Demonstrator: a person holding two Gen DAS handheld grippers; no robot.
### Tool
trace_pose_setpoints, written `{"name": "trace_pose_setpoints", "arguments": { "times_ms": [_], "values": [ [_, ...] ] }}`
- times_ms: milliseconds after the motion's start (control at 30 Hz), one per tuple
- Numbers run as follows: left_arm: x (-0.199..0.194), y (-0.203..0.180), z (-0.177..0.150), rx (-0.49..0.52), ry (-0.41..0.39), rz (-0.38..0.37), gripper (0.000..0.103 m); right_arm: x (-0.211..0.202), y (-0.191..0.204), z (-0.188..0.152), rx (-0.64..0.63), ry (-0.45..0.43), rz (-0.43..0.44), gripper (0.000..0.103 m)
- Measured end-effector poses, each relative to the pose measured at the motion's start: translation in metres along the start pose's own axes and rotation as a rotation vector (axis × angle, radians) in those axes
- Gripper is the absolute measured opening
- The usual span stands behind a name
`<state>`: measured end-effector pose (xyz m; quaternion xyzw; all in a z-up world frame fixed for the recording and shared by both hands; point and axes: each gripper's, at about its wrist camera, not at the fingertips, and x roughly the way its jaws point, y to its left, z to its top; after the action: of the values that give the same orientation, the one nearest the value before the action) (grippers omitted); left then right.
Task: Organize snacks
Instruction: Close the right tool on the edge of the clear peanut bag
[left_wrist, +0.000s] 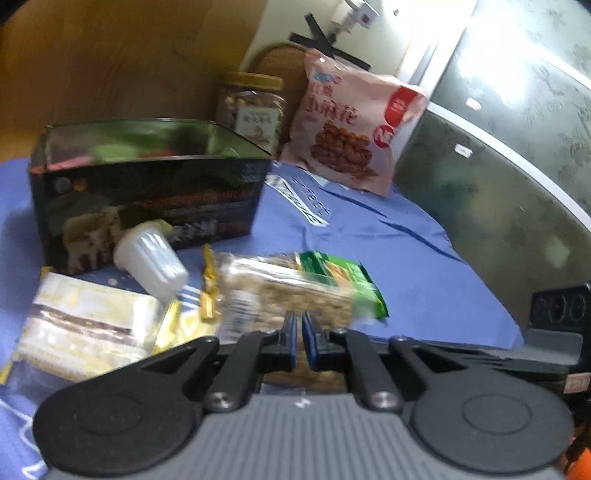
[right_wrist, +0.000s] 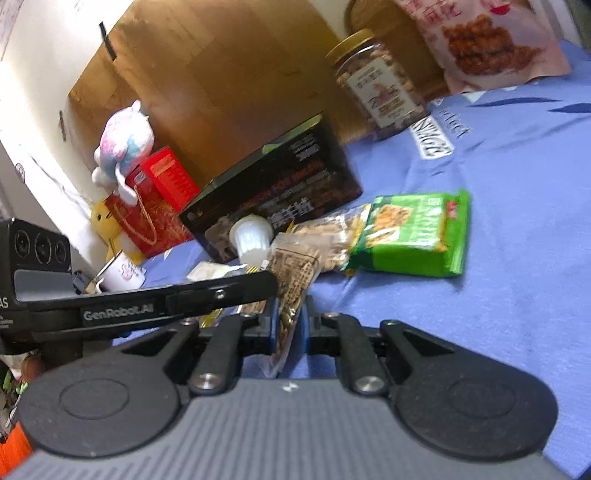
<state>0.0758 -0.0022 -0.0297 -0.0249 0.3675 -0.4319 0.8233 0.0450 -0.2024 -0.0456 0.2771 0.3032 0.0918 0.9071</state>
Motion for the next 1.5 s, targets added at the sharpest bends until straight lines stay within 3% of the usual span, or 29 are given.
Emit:
{"name": "trace_pose_setpoints", "arguments": {
  "times_ms": [333, 500, 700, 900, 1000, 1500],
  "values": [
    [-0.002, 0.013, -0.004, -0.044, 0.011, 0.045, 0.008, -0.013, -0.004, 0.002, -0.007, -0.033, -0.032, 0.014],
    [-0.002, 0.016, -0.004, -0.049, 0.012, 0.057, 0.025, -0.016, -0.002, 0.001, -0.017, -0.041, -0.035, 0.014],
    [0.003, 0.021, -0.007, -0.064, 0.024, 0.055, 0.031, -0.014, -0.006, -0.002, -0.003, -0.022, -0.054, 0.014],
    [0.004, 0.015, -0.007, -0.052, 0.029, 0.014, 0.029, -0.014, -0.003, -0.001, 0.003, -0.024, -0.059, 0.014],
    [0.004, 0.015, -0.008, -0.047, 0.030, 0.025, 0.029, -0.015, 0.003, -0.003, -0.040, -0.036, -0.071, 0.014],
    [0.000, 0.023, -0.007, -0.069, 0.021, 0.037, 0.039, -0.013, 0.001, -0.003, -0.011, -0.034, -0.070, 0.014]
  ]
}}
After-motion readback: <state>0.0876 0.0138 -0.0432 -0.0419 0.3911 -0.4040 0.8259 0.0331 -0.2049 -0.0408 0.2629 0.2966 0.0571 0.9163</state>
